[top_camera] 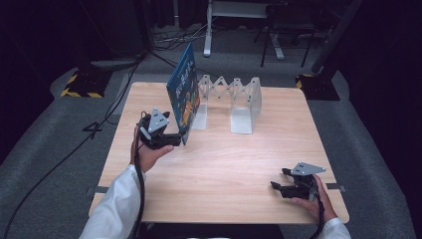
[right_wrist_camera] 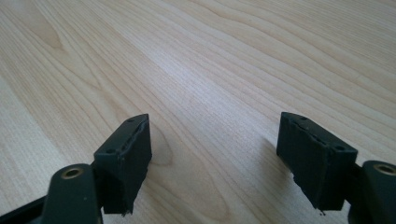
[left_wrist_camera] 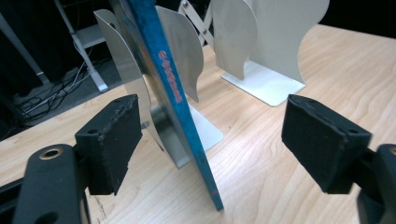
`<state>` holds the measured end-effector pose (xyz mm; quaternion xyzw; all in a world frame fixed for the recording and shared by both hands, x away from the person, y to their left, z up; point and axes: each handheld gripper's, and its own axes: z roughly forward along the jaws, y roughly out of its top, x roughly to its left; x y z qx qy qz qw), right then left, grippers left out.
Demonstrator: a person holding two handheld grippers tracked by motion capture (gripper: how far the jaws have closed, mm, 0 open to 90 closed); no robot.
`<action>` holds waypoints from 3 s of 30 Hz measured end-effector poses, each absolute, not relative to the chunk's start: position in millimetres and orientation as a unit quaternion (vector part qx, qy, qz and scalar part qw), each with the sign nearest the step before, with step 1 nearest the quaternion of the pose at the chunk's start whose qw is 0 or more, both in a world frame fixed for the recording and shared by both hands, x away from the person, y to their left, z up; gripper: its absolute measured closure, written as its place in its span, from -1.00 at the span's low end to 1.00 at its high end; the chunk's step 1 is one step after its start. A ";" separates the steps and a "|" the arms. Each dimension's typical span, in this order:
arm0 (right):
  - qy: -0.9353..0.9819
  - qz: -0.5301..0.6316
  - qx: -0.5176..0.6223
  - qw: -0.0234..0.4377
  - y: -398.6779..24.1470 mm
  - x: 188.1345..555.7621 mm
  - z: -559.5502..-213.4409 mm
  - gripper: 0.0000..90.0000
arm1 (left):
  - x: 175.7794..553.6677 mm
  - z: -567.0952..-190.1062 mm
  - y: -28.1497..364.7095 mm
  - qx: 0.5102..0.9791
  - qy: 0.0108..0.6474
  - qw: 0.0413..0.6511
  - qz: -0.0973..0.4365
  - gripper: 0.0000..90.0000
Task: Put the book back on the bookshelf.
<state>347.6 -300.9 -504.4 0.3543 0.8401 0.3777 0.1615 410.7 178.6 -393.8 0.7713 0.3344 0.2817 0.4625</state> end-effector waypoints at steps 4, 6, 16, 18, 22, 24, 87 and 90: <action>0.840 0.378 0.355 0.162 -300.9 347.6 -504.4 -0.40 | 404.6 -394.0 179.8 0.784 0.316 0.457 0.277 -0.59; 0.840 0.377 0.355 0.162 -300.9 347.5 -504.4 -0.40 | 400.8 -394.8 179.5 0.791 0.306 0.450 0.278 -0.60; 0.839 0.378 0.355 0.162 -300.8 347.4 -504.6 -0.40 | 383.1 -401.8 183.4 0.817 0.277 0.420 0.281 -0.60; 0.839 0.378 0.356 0.162 -300.7 347.3 -504.6 -0.40 | 379.7 -405.0 183.8 0.822 0.277 0.412 0.280 -0.60; 0.839 0.377 0.356 0.163 -300.7 347.2 -504.5 -0.40 | 373.5 -411.8 185.9 0.834 0.269 0.390 0.283 -0.60; 0.840 0.377 0.356 0.162 -300.8 347.2 -504.4 -0.40 | 370.4 -416.2 187.9 0.839 0.269 0.384 0.278 -0.60; 0.837 0.375 0.362 0.167 -301.6 344.6 -504.5 -0.42 | 341.2 -504.8 236.5 0.858 0.353 0.347 0.136 -0.63; 0.837 0.376 0.362 0.166 -301.6 344.7 -504.6 -0.42 | 341.2 -504.8 236.5 0.858 0.353 0.347 0.136 -0.63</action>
